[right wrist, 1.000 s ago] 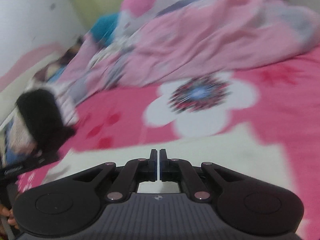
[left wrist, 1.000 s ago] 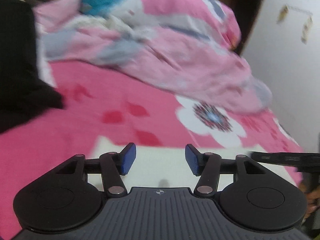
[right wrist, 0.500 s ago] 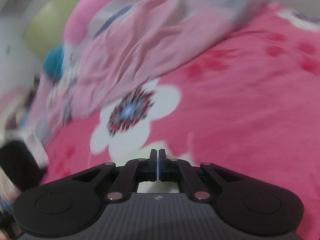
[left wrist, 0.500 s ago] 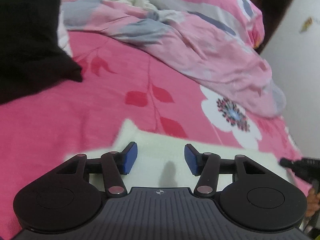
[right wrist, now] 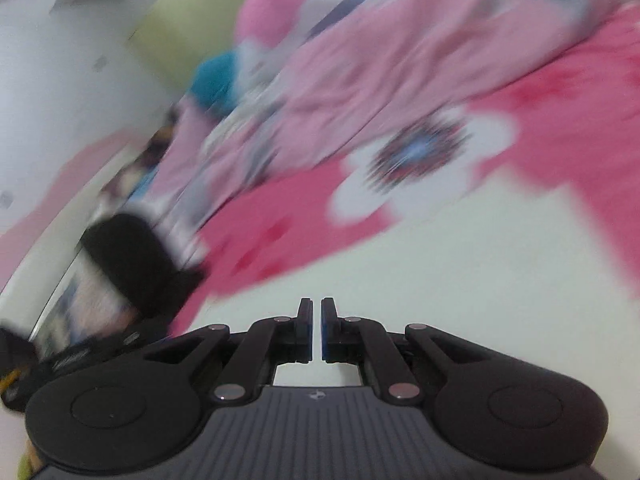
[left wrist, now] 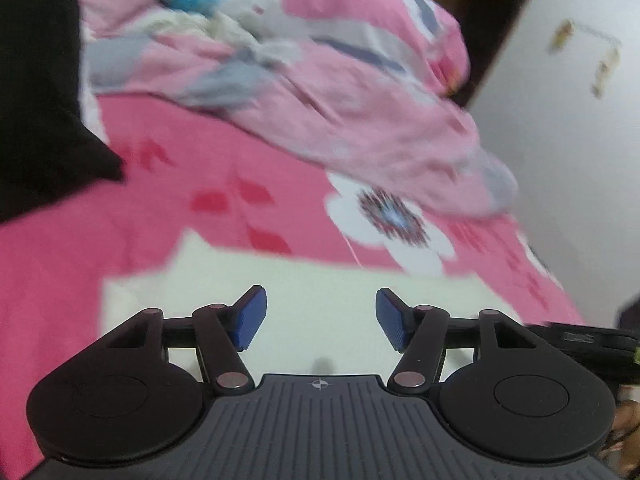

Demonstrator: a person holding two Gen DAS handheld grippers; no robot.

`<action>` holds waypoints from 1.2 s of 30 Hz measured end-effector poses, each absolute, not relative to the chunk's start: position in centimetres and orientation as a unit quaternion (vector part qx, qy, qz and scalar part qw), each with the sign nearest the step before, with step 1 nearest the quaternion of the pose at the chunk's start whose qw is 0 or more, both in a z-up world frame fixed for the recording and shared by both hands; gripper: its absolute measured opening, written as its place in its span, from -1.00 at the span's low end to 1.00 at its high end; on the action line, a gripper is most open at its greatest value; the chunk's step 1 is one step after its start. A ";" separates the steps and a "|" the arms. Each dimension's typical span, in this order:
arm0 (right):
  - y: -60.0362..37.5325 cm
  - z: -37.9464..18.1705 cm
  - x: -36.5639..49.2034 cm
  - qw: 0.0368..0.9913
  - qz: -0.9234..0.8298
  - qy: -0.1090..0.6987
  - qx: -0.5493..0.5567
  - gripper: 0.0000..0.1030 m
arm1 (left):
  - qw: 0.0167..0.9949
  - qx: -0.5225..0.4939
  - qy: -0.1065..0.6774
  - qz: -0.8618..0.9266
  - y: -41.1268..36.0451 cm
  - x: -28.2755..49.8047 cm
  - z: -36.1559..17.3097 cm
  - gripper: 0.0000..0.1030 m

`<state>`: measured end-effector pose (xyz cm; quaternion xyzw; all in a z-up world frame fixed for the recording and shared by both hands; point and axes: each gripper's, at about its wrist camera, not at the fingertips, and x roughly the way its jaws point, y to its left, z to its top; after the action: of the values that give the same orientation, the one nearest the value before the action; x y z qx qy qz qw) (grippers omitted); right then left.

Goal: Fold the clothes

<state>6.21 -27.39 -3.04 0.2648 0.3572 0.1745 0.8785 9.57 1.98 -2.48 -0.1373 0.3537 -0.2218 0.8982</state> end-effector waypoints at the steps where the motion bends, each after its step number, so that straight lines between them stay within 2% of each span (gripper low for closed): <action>1: -26.3 -3.5 6.2 0.876 0.181 0.366 0.257 -0.93 | 0.894 -0.132 0.362 -0.227 1.4 9.3 -3.1 0.18; 3: -25.3 -4.7 6.2 0.871 0.188 0.377 0.254 -0.94 | 0.892 -0.122 0.375 -0.221 0.9 9.0 -4.6 0.17; 6: -27.1 -5.4 6.1 0.871 0.180 0.365 0.276 -0.96 | 0.906 -0.111 0.353 -0.204 1.8 8.3 -5.9 0.14; 10: -33.0 -5.2 5.0 0.897 0.098 0.334 0.274 -0.96 | 0.916 -0.125 0.335 -0.183 4.3 7.8 -5.8 0.14; 15: -41.7 -6.0 2.8 0.896 -0.005 0.291 0.335 -0.98 | 0.918 -0.163 0.322 -0.164 7.2 7.6 -5.8 0.14; 17: -43.3 -6.0 1.9 0.892 -0.041 0.284 0.350 -0.92 | 0.918 -0.172 0.319 -0.161 7.6 7.5 -5.7 0.14; 25: -36.7 -2.4 1.3 0.910 0.048 0.259 0.322 -0.92 | 0.929 -0.121 0.306 -0.171 5.1 5.9 -3.7 0.17; 32: -25.4 -3.4 2.9 0.878 0.194 0.331 0.287 -0.91 | 0.913 -0.088 0.314 -0.243 1.6 3.7 -3.4 0.18; 36: -25.0 -4.9 2.0 0.883 0.173 0.343 0.271 -0.91 | 0.914 -0.070 0.327 -0.231 2.2 2.8 -5.3 0.17</action>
<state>1.99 -24.98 -4.92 0.2713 0.3431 0.1727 0.8825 2.85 2.18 -5.33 -0.0702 0.3266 -0.2309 0.9138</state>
